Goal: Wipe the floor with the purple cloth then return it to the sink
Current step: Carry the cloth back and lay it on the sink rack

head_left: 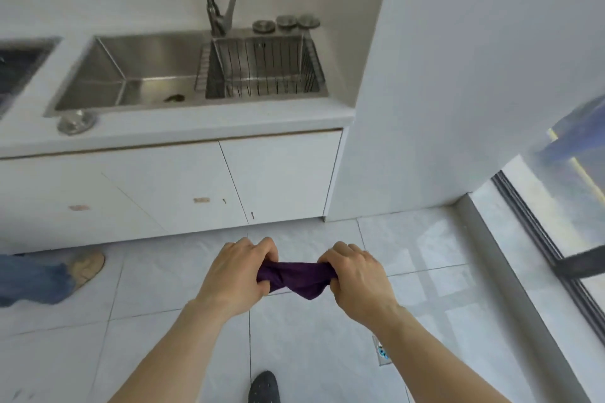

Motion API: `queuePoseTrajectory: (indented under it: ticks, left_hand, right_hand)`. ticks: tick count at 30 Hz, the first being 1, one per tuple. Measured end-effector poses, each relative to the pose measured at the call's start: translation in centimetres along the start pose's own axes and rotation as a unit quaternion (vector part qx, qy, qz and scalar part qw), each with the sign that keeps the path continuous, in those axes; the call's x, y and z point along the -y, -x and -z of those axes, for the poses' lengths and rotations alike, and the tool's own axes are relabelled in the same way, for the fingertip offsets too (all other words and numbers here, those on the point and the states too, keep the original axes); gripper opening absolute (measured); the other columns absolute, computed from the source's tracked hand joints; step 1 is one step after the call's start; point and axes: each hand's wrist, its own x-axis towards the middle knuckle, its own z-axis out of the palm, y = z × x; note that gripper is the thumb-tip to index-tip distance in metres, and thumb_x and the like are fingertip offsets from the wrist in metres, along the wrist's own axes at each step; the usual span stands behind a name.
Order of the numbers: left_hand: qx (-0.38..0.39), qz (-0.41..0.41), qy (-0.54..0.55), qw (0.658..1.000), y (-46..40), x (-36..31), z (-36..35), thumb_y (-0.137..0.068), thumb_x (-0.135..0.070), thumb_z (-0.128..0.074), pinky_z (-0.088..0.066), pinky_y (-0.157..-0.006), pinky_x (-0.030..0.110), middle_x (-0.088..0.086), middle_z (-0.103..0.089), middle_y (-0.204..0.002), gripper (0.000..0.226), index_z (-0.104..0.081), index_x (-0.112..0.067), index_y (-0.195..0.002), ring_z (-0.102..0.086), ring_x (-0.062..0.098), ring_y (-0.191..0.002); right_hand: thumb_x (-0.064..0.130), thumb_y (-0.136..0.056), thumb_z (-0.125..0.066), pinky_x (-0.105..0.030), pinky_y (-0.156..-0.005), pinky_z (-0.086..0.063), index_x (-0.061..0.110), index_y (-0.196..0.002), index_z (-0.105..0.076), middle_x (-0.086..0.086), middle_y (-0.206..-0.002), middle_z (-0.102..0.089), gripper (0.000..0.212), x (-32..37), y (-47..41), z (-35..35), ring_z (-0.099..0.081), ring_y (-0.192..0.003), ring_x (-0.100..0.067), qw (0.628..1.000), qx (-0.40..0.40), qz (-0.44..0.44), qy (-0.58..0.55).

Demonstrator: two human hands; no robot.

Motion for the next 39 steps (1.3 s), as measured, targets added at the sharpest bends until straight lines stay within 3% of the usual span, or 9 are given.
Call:
queuePoseTrajectory:
  ticks: [4, 8, 17, 27, 31, 36, 39]
  left_hand:
    - [-0.023, -0.003, 0.014, 1.0, 2.9, -5.5, 7.6, -0.071, -0.022, -0.061, -0.047, -0.07, 0.03, -0.012, -0.059, -0.088, 0.03, -0.051, -0.04, -0.094, -0.056, 0.019, -0.09]
    - [-0.068, -0.009, 0.036, 0.997, 4.5, -9.6, 13.3, -0.071, -0.021, -0.061, -0.053, -0.076, 0.034, -0.013, -0.063, -0.089, 0.03, -0.053, -0.038, -0.094, -0.058, 0.017, -0.089]
    - [-0.161, -0.038, 0.032, 0.986, 5.6, -12.7, 21.7, -0.072, -0.022, -0.066, -0.048, -0.078, 0.03, -0.016, -0.065, -0.093, 0.03, -0.055, -0.037, -0.096, -0.056, 0.013, -0.094]
    - [-0.242, -0.075, 0.04, 0.967, 1.7, -10.2, 31.4, -0.07, -0.028, -0.064, -0.049, -0.072, 0.031, -0.016, -0.065, -0.088, 0.027, -0.05, -0.04, -0.089, -0.056, 0.009, -0.09]
    - [-0.266, -0.093, 0.073, 0.957, -0.5, -7.9, 35.2, -0.071, -0.02, -0.068, -0.051, -0.079, 0.03, -0.021, -0.06, -0.094, 0.029, -0.054, -0.039, -0.089, -0.058, 0.007, -0.092]
    - [-0.293, -0.105, 0.084, 0.947, -3.9, -4.3, 38.8, -0.076, -0.015, -0.069, -0.051, -0.082, 0.028, -0.022, -0.059, -0.103, 0.034, -0.059, -0.04, -0.098, -0.06, 0.006, -0.095]
    - [-0.32, -0.115, 0.086, 0.936, -6.1, -2.1, 40.0, -0.08, -0.013, -0.069, -0.05, -0.091, 0.028, -0.023, -0.063, -0.106, 0.039, -0.059, -0.038, -0.108, -0.06, 0.005, -0.101]
  right_hand:
    - [0.003, -0.083, -0.061, -0.028, -0.077, -0.042, 0.026, -0.108, -0.068, 0.005, -0.104, -0.062, 0.036, 1.9, 2.3, 9.6, -0.061, -0.091, -0.023, 0.999, -0.032, 0.006, -0.001]
    - [0.003, -0.085, -0.056, -0.029, -0.078, -0.041, 0.029, -0.113, -0.068, 0.006, -0.106, -0.063, 0.04, 3.1, 3.2, 17.1, -0.062, -0.093, -0.024, 0.998, -0.067, 0.015, 0.001]
    - [0.001, -0.083, -0.055, -0.029, -0.073, -0.034, 0.022, -0.116, -0.056, 0.007, -0.114, -0.064, 0.039, 5.8, 2.8, 25.8, -0.06, -0.095, -0.024, 0.989, -0.138, 0.05, -0.021]
    - [0.001, -0.082, -0.055, -0.031, -0.077, -0.046, 0.031, -0.107, -0.061, 0.013, -0.107, -0.066, 0.04, 10.9, -4.8, 32.4, -0.062, -0.091, -0.022, 0.975, -0.208, 0.075, 0.003]
    - [-0.001, -0.08, -0.055, -0.034, -0.078, -0.05, 0.028, -0.107, -0.062, 0.01, -0.105, -0.068, 0.04, 13.5, -9.2, 34.1, -0.062, -0.091, -0.022, 0.97, -0.227, 0.085, 0.014]
    - [0.0, -0.084, -0.056, -0.037, -0.078, -0.051, 0.029, -0.11, -0.064, 0.009, -0.107, -0.068, 0.039, 16.2, -15.1, 35.0, -0.063, -0.094, -0.024, 0.963, -0.254, 0.085, 0.018]
    - [-0.001, -0.087, -0.054, -0.033, -0.073, -0.044, 0.029, -0.112, -0.066, 0.006, -0.105, -0.068, 0.041, 17.2, -18.5, 34.6, -0.063, -0.093, -0.024, 0.958, -0.271, 0.088, 0.02]
